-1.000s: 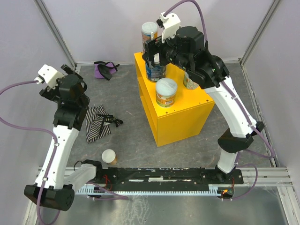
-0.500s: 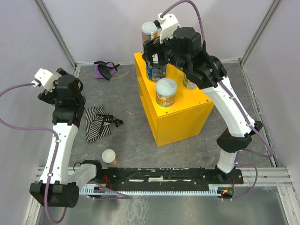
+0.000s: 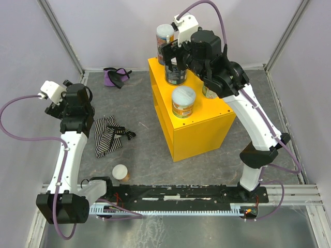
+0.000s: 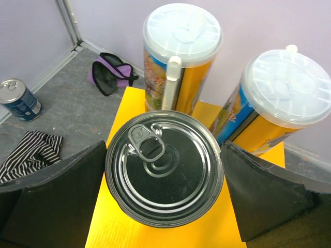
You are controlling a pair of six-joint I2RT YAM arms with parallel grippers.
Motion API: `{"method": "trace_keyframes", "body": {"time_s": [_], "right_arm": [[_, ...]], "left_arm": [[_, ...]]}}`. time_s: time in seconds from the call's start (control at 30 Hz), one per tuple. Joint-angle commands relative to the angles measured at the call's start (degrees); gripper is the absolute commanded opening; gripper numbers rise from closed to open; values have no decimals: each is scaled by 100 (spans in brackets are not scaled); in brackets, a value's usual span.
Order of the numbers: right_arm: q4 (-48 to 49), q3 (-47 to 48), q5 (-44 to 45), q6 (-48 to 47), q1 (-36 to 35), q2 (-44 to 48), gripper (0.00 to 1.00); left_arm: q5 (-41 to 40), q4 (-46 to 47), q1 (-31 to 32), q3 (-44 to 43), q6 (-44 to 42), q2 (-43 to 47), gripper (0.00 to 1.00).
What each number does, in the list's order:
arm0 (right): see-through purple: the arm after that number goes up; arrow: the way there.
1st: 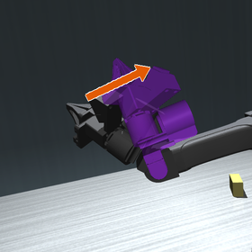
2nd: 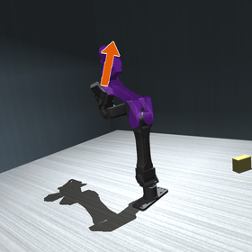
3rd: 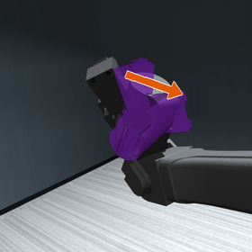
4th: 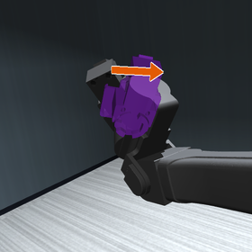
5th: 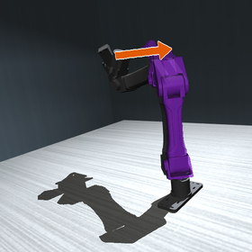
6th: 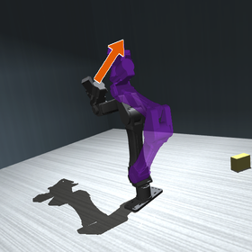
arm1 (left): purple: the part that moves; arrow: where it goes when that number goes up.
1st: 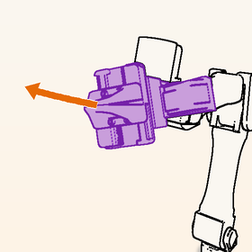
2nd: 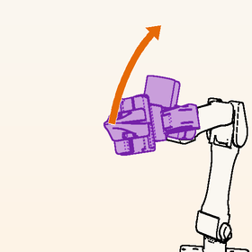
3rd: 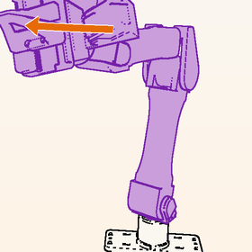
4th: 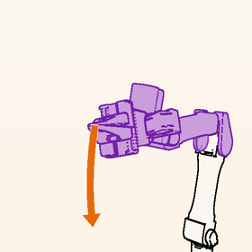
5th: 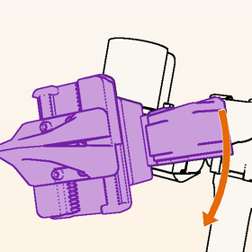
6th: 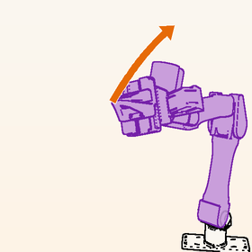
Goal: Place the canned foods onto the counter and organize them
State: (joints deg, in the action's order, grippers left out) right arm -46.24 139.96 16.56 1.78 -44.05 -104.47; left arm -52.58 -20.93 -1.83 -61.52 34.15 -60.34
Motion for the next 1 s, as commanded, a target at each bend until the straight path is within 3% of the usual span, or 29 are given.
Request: {"method": "trace_keyframes", "body": {"time_s": [0.0, 0.97], "right_arm": [[-304, -225, 402, -76, 238, 184, 99], [14, -988, 223, -7, 1059, 601, 99]], "left_arm": [[-187, 124, -63, 49, 333, -14, 100], [173, 51, -420, 199, 130, -172, 99]]}}
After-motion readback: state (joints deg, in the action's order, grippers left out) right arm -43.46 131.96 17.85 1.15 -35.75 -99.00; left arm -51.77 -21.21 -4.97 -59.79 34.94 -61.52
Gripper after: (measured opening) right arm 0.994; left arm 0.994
